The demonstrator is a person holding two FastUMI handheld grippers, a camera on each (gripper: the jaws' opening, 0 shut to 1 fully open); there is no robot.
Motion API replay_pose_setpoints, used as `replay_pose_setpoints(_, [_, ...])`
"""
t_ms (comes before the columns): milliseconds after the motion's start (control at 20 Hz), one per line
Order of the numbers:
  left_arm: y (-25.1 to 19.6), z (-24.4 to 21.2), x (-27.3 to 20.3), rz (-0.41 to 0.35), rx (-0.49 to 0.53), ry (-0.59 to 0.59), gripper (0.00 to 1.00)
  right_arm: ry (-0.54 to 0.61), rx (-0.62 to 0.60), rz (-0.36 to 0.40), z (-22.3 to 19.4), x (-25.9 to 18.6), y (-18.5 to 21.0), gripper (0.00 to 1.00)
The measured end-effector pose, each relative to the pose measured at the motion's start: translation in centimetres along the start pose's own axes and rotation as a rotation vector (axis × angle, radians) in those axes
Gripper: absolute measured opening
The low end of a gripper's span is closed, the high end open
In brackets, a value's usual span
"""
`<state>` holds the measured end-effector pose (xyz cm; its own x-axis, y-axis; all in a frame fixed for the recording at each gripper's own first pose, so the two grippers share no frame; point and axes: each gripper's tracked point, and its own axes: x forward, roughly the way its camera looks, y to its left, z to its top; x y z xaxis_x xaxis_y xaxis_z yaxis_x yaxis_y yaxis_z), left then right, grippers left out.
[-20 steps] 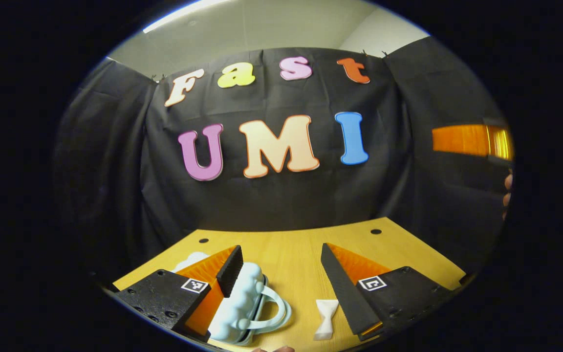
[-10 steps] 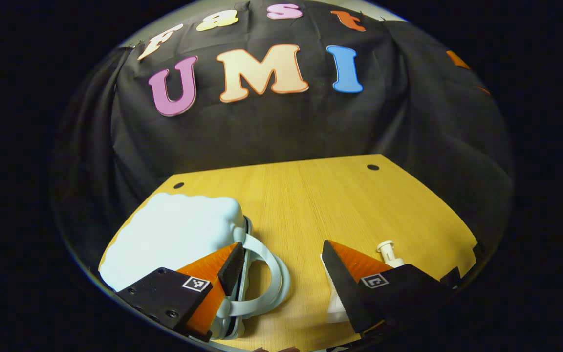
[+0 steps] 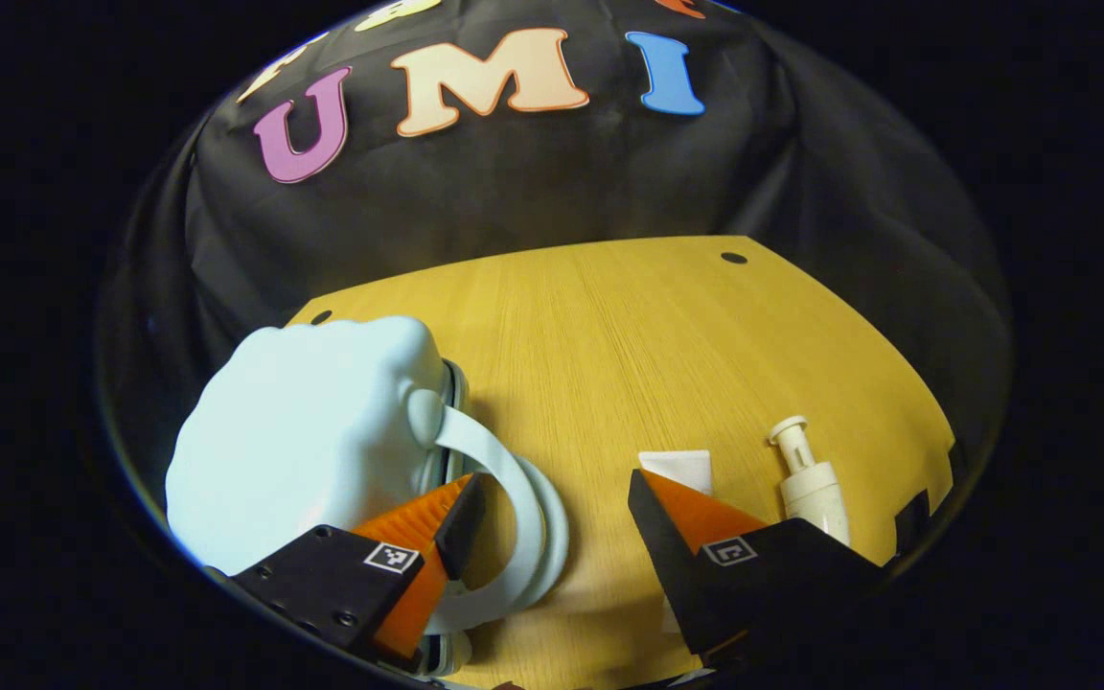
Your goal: First open the suitcase, pack the skin care products into it, and then close the suitcase.
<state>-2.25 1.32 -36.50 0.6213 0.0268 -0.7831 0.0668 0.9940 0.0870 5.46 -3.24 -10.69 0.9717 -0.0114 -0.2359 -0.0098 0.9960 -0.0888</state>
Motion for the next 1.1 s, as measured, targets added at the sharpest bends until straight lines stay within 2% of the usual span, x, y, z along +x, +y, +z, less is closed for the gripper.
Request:
replay_pose_setpoints(150, [0.0,-1.0,0.5,0.011,-0.018,0.052,0.90,0.001,-0.012,-0.011,0.0,-0.1,-0.2,0.99])
replay_pose_setpoints(250, [-0.2,-1.1,0.8,-0.001,-0.006,0.062,0.82,0.005,-0.019,-0.016,-0.2,-0.1,-0.3,1.00])
replay_pose_setpoints(350, [0.8,-1.2,0.7,0.037,0.013,0.080,0.58,0.004,-0.026,-0.020,-0.2,-0.2,-0.4,1.00])
replay_pose_setpoints(400, [0.7,-1.0,0.7,0.031,0.005,0.075,0.33,0.001,-0.027,-0.022,-0.2,-0.2,-0.4,1.00])
replay_pose_setpoints(600, [0.8,-0.2,-0.1,0.017,0.005,0.083,0.15,-0.005,-0.023,-0.014,-0.3,0.0,-0.2,1.00])
replay_pose_setpoints(750, [0.9,-0.2,-0.1,0.015,0.042,0.106,0.08,-0.014,-0.015,0.000,-0.1,0.1,0.3,1.00])
replay_pose_setpoints(800, [0.8,0.2,-0.2,0.004,0.028,0.099,0.05,-0.017,-0.014,0.004,-0.1,0.2,0.4,1.00])
replay_pose_setpoints(1100, [3.0,5.8,-5.2,-0.066,-0.074,0.030,0.03,-0.020,0.027,0.033,-0.6,0.8,1.5,1.00])
